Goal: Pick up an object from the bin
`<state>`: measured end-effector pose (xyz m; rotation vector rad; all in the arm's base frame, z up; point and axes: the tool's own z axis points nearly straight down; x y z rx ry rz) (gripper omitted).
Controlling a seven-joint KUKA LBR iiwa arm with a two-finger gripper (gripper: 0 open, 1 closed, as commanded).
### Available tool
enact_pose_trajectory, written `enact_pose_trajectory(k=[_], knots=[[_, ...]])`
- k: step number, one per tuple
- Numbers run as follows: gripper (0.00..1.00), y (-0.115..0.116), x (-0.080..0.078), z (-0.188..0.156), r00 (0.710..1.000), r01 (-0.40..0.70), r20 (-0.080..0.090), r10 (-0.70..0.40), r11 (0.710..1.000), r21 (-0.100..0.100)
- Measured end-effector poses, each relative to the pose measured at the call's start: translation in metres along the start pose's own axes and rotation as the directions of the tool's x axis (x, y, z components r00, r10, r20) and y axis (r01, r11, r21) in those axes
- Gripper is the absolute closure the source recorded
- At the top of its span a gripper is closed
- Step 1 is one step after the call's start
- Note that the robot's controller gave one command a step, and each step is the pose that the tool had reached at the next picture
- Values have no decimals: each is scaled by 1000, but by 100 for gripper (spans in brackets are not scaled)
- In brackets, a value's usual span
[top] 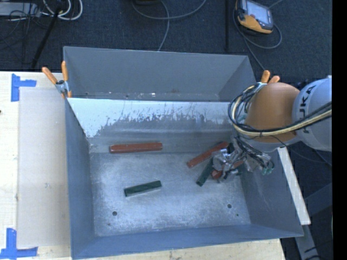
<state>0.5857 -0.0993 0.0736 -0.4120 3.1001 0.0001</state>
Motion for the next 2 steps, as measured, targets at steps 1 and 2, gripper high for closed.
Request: enact_pose_trajectory(k=[1, 2], knots=[[100, 1, -3, -73, 997, 79, -6, -79, 997, 0], [100, -2, -10, -147, 998, 69, -5, -69, 998, 1]])
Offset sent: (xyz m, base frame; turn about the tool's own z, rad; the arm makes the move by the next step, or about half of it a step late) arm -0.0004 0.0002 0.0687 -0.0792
